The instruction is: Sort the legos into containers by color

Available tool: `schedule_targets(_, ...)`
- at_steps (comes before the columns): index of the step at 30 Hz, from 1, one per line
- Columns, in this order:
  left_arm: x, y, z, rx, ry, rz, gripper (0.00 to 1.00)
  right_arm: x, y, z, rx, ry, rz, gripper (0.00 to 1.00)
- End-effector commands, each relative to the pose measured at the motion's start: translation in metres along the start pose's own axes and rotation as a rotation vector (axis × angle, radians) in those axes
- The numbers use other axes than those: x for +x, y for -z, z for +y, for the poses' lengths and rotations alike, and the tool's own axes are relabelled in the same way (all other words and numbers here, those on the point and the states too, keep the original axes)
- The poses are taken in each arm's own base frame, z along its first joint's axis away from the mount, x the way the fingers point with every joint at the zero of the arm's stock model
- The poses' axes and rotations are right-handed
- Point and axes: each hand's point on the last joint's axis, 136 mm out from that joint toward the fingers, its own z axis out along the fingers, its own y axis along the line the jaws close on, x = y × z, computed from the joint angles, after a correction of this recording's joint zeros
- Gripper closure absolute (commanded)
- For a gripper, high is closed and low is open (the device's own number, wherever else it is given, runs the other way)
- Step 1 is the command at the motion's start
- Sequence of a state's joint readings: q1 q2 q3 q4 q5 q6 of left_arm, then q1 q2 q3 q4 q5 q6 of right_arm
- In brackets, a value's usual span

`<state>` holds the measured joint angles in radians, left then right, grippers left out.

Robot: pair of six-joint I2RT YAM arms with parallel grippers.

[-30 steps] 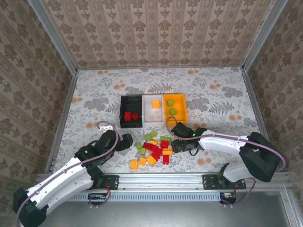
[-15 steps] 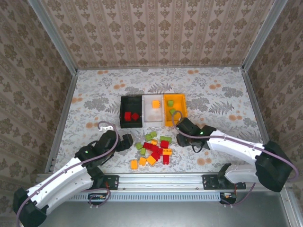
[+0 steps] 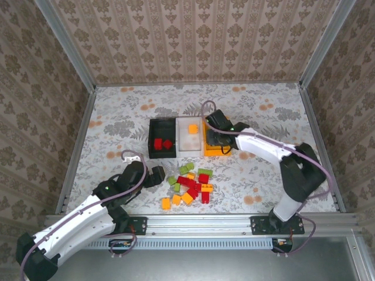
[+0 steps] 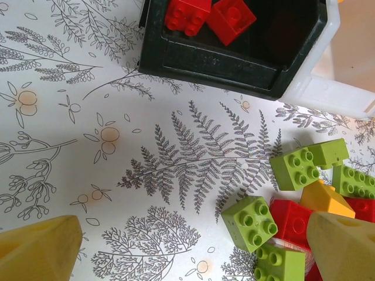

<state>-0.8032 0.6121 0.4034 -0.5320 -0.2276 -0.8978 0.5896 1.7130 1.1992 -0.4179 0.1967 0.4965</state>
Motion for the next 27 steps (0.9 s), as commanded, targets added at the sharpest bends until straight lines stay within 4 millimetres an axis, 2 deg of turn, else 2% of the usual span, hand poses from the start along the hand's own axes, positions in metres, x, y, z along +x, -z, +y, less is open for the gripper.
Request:
schedule_targets(1,0.000,0.004,-0.001,0.002,-0.009,0.013,0.00,-0.019,-0.011,-0.005,0.066,-0.014,-0.019,0.65)
schedule_targets(3,0.001,0.004,-0.002,0.006,-0.016,0.024,0.00,-0.021,-0.018,-0.009,0.078,-0.033,-0.009,0.60)
schedule_targets(5,0.002,0.003,-0.002,0.005,-0.025,0.034,0.00,-0.024,-0.018,-0.009,0.069,-0.043,-0.013,0.48)
schedule_targets(6,0.003,0.002,-0.003,0.007,-0.033,0.041,0.00,-0.027,-0.015,-0.009,0.066,-0.045,-0.020,0.41)
schedule_targets(8,0.004,0.000,-0.008,0.019,-0.055,0.058,0.00,-0.032,-0.006,-0.006,0.047,-0.050,-0.040,0.35)
schedule_targets(11,0.008,-0.004,-0.015,0.024,-0.095,0.098,0.02,-0.034,0.008,-0.004,0.006,-0.062,-0.066,0.33)
schedule_targets(16,0.021,-0.015,-0.026,0.003,-0.187,0.188,0.09,-0.019,0.024,-0.004,-0.046,-0.079,-0.074,0.33)
schedule_targets(23,0.038,-0.029,-0.056,-0.006,-0.344,0.250,0.16,0.005,0.034,-0.019,-0.045,-0.087,-0.072,0.33)
schedule_targets(27,0.055,-0.036,-0.066,-0.035,-0.421,0.298,0.23,0.009,0.036,-0.025,-0.037,-0.091,-0.074,0.32)
